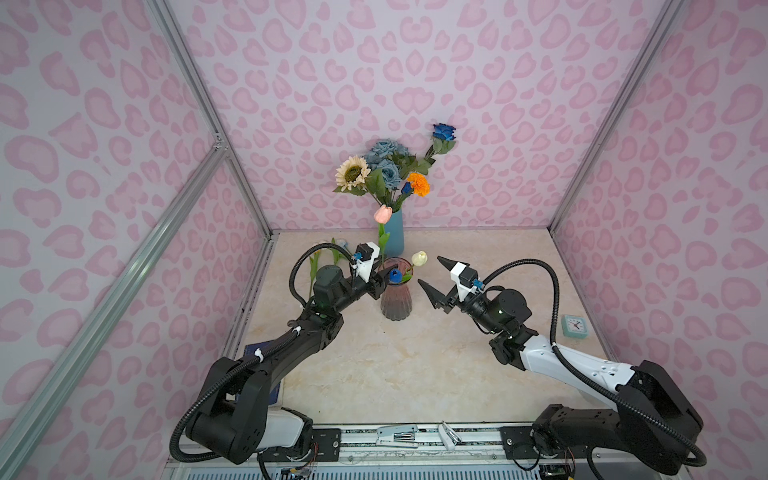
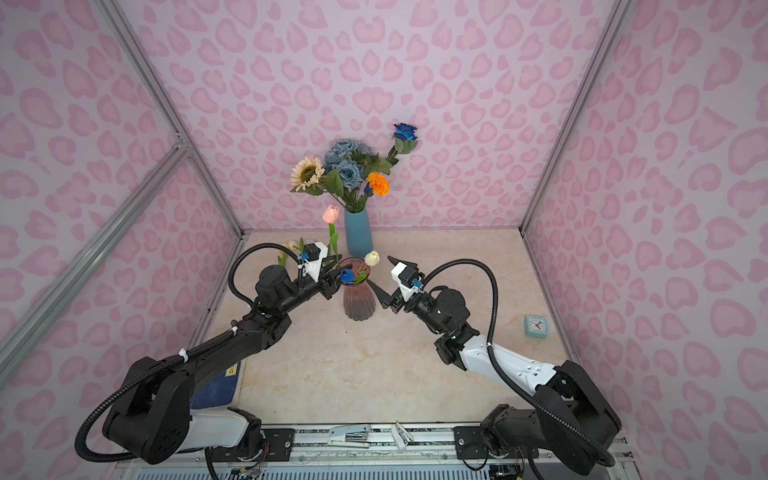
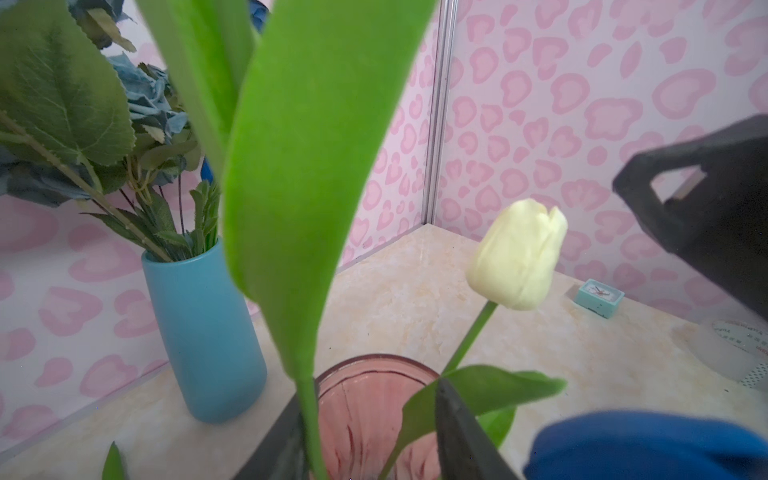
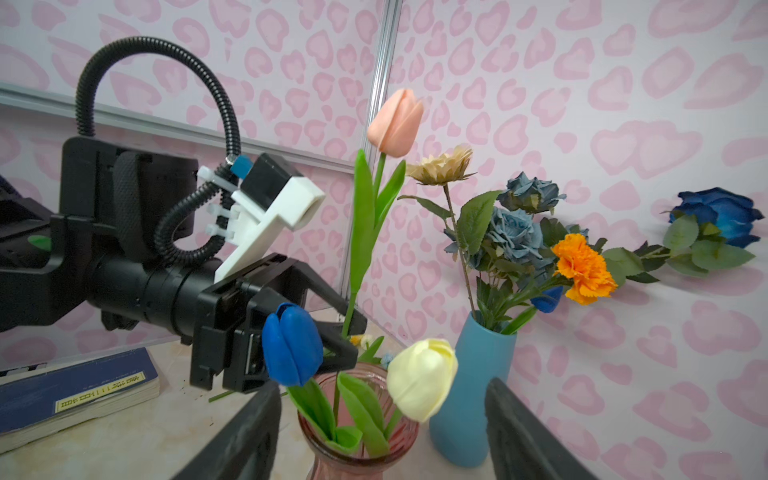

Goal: Arrange the flowers into the vase
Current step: 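Move the right gripper to the pink tulip head while left holds stem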

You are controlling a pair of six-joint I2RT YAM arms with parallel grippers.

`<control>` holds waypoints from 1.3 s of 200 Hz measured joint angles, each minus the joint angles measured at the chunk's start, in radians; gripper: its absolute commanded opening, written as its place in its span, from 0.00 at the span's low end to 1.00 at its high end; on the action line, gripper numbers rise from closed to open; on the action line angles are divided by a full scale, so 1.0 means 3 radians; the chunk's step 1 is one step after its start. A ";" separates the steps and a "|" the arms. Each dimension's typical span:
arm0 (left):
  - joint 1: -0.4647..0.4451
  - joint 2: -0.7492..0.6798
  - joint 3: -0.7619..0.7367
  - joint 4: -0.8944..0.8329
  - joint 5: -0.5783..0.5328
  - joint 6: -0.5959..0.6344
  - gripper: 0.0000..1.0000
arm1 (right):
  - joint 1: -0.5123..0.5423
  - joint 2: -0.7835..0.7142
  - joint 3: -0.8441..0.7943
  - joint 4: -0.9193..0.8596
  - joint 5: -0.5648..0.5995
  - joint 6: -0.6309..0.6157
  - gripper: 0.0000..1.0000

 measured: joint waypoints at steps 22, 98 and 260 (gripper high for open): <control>0.0000 -0.0025 0.0000 -0.0094 -0.0011 0.0116 0.30 | -0.0097 0.0015 0.0295 -0.0198 -0.0070 0.0116 0.78; 0.0000 -0.0153 0.0064 -0.0179 -0.0004 0.0167 0.43 | -0.0111 0.0008 0.0891 -0.1055 -0.0313 0.0221 0.80; 0.0000 -0.0120 0.0263 -0.0431 0.0226 0.0406 0.44 | -0.0412 0.1217 0.2808 -0.3217 -0.1967 -0.0327 0.75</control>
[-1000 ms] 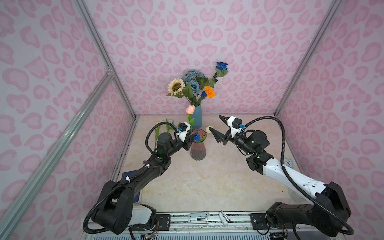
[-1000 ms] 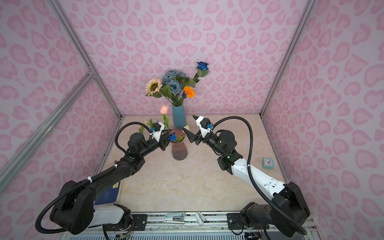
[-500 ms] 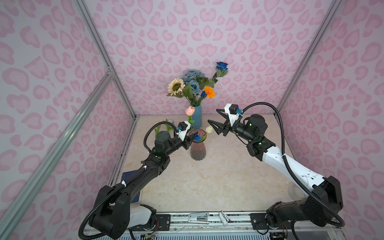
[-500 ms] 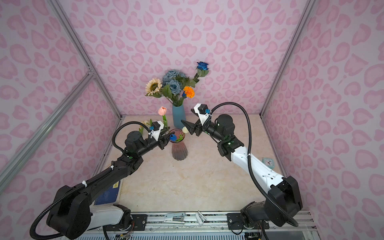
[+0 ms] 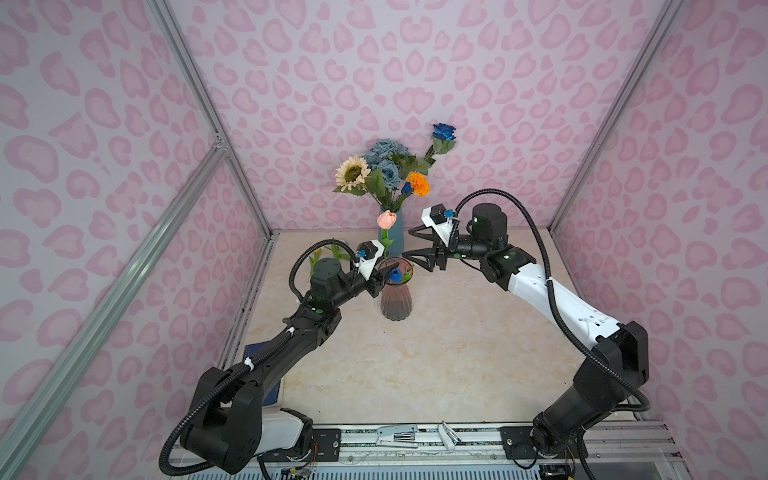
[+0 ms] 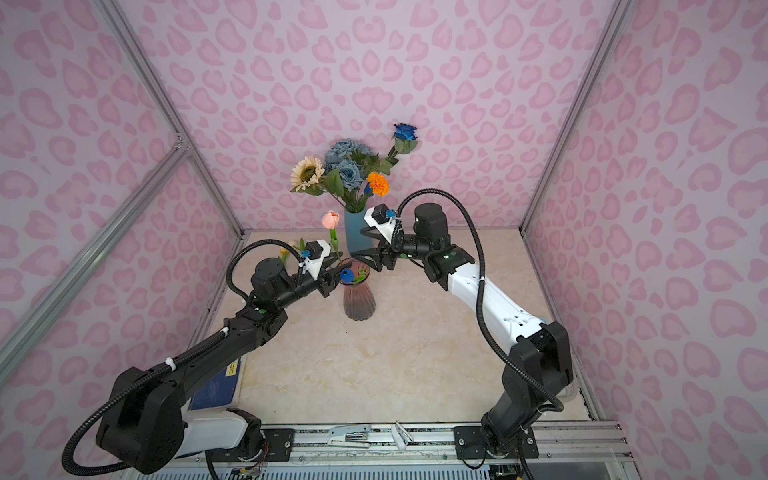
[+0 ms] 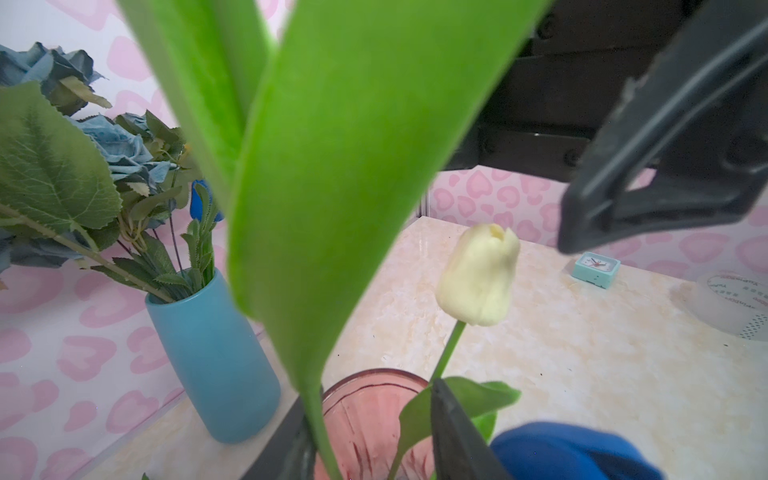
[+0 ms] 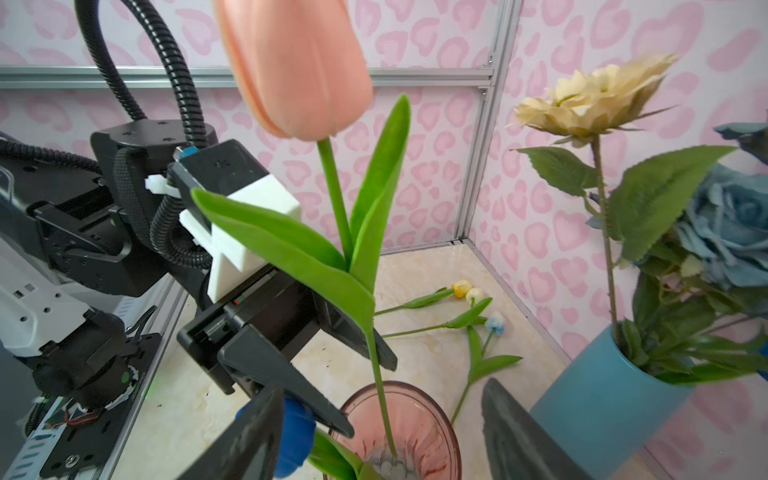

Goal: Arrange the flowers into the vase
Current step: 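Move the right gripper to the pink tulip head while left holds stem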

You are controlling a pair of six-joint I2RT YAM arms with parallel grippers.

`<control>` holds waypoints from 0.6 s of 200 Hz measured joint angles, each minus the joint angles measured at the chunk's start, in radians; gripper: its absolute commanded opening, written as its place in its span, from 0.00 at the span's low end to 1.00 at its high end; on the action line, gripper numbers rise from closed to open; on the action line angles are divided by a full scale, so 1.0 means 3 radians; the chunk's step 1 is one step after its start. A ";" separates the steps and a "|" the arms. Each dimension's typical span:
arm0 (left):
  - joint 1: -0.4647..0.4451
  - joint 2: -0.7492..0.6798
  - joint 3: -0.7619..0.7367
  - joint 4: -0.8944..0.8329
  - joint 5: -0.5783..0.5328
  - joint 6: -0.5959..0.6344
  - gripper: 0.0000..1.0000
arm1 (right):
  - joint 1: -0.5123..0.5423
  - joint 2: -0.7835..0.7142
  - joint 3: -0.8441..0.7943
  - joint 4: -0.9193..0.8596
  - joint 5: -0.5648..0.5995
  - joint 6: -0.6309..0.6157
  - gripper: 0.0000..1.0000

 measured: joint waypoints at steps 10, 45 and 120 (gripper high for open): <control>0.0000 0.0011 0.0017 0.0000 0.0025 0.0000 0.44 | 0.0036 0.0067 0.0111 -0.0104 -0.0023 -0.0083 0.75; -0.0003 0.0055 0.0066 0.0000 0.0095 -0.0015 0.44 | 0.0163 0.0355 0.0559 -0.0538 -0.0128 -0.0394 0.78; -0.0013 0.0078 0.0069 0.0001 0.0111 -0.0024 0.44 | 0.0253 0.0460 0.0615 -0.0713 -0.0284 -0.0626 0.55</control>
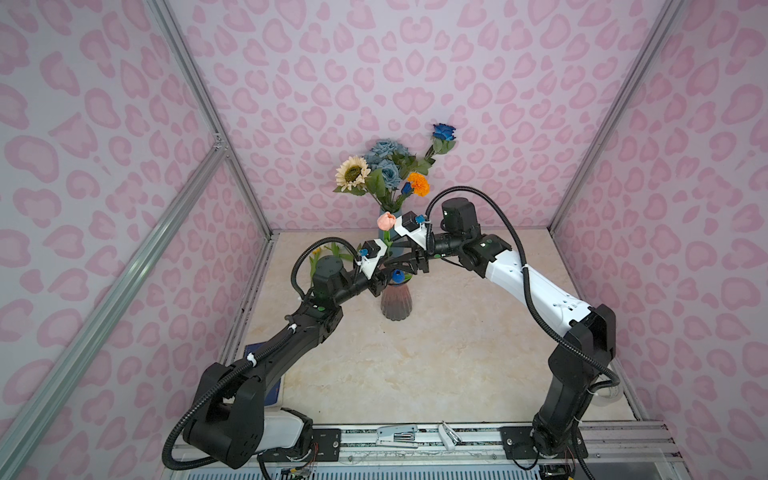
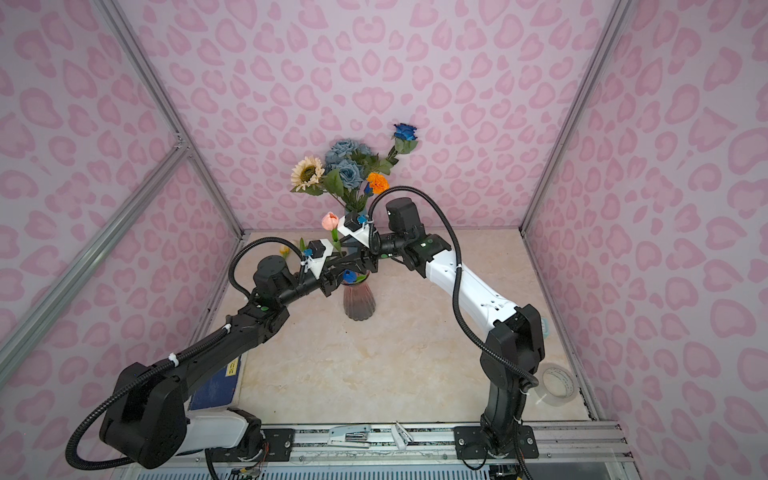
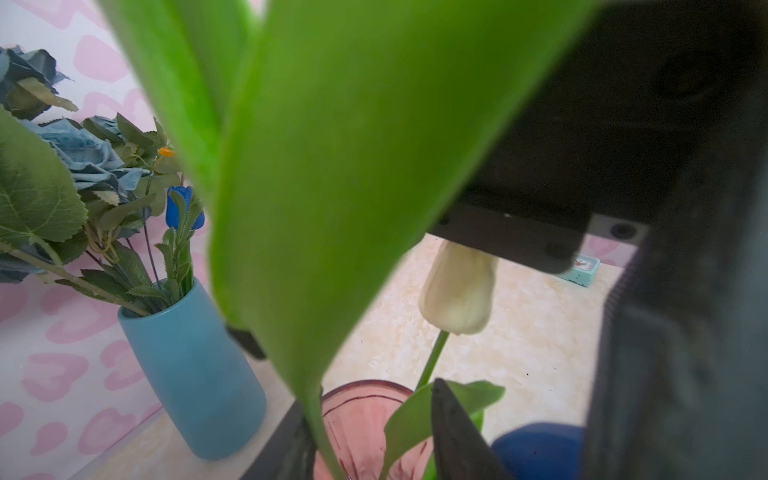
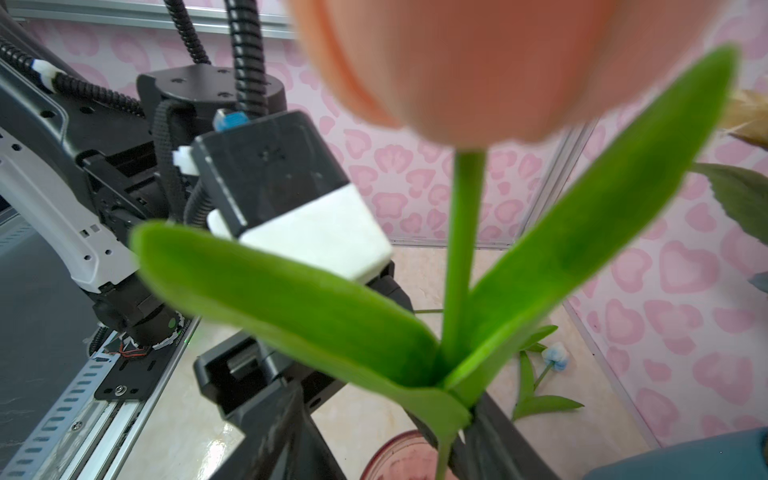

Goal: Arrange the flowers into the vase
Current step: 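Open the left gripper and withdraw it while right draws back, then lower the left gripper onto the white tulip stem on the table and close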

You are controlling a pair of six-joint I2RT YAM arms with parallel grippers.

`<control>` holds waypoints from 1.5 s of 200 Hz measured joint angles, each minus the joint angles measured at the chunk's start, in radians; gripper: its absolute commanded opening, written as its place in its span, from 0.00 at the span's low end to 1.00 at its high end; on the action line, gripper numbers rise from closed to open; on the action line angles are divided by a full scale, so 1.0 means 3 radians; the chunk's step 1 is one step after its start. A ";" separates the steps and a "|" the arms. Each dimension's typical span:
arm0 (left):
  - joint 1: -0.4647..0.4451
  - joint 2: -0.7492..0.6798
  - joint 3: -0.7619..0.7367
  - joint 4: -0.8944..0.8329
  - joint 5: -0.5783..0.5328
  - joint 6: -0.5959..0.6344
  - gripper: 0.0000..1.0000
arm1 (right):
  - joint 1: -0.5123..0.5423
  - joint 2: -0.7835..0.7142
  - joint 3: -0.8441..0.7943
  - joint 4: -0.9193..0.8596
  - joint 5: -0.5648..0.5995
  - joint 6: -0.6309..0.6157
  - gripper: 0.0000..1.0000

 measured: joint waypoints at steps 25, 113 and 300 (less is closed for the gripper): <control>-0.0003 0.0020 0.0000 0.0000 -0.0017 0.0000 0.45 | -0.0029 -0.0109 -0.0209 0.0211 -0.0051 0.0086 0.47; 0.0028 -0.0045 -0.0053 -0.0076 -0.0305 0.0086 0.54 | -0.0142 -0.0454 -0.0708 0.0895 0.0142 0.0491 0.73; 0.1165 0.0488 0.0430 -0.1122 -0.1441 -0.0609 0.62 | -0.0275 -0.1616 -0.2738 0.3183 0.1806 0.1614 0.78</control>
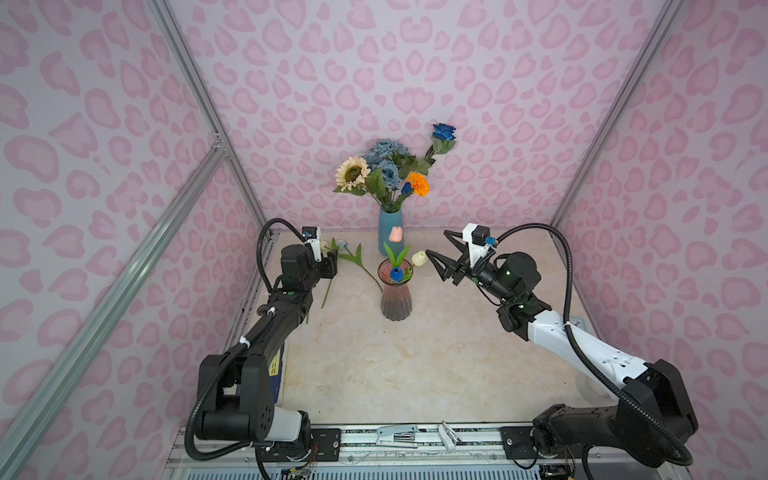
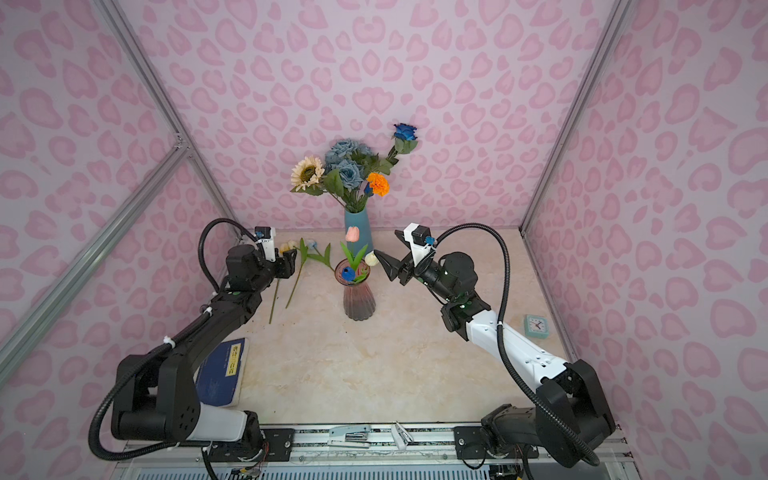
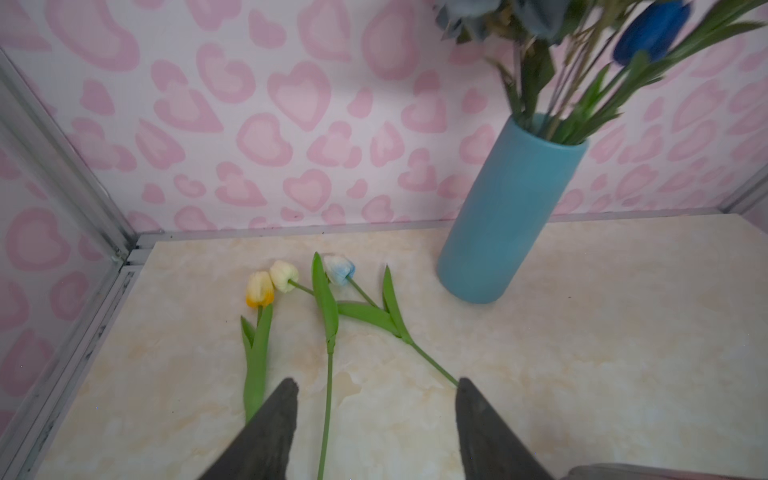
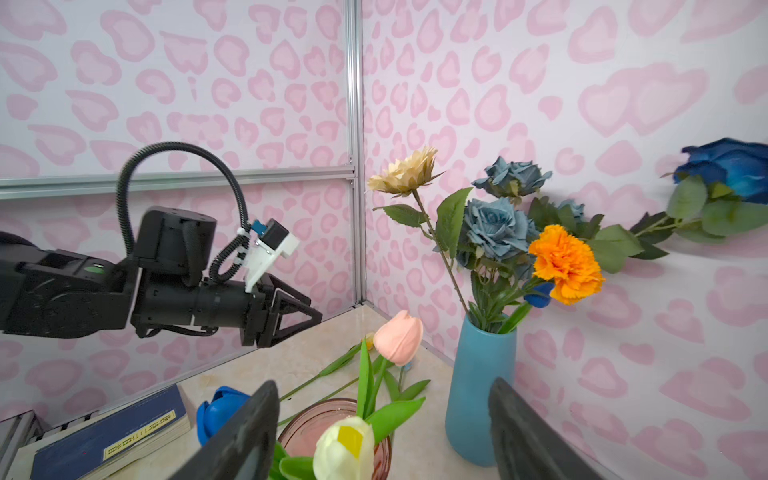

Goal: Arrange the flowers into the vase
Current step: 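Lower the left gripper onto the white tulip stem on the table and close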

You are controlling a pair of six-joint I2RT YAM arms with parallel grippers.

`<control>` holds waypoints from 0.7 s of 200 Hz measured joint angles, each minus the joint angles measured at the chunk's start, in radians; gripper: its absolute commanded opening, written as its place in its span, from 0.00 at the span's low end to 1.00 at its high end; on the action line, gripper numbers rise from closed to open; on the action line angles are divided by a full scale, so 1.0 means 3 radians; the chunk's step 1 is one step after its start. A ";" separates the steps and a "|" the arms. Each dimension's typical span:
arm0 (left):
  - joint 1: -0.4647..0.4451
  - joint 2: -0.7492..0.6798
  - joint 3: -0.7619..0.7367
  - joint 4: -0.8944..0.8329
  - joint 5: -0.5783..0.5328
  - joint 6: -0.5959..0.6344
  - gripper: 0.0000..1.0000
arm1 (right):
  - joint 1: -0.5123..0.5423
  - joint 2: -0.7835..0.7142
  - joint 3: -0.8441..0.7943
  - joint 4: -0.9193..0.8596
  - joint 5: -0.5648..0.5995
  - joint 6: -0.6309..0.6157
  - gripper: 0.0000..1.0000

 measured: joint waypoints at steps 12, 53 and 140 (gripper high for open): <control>0.0014 0.0272 0.0258 -0.0268 -0.0132 -0.0005 0.63 | 0.0000 -0.0088 -0.0092 0.0104 0.0066 -0.0001 0.78; 0.0019 0.1080 0.0975 -0.1132 -0.0381 -0.0025 0.64 | 0.0004 -0.0239 -0.0402 0.0350 0.0215 -0.0064 0.78; 0.0014 0.2117 0.1994 -0.2179 -0.0593 0.0041 0.62 | 0.0305 -0.0401 -0.0923 0.0539 0.0455 -0.0352 0.78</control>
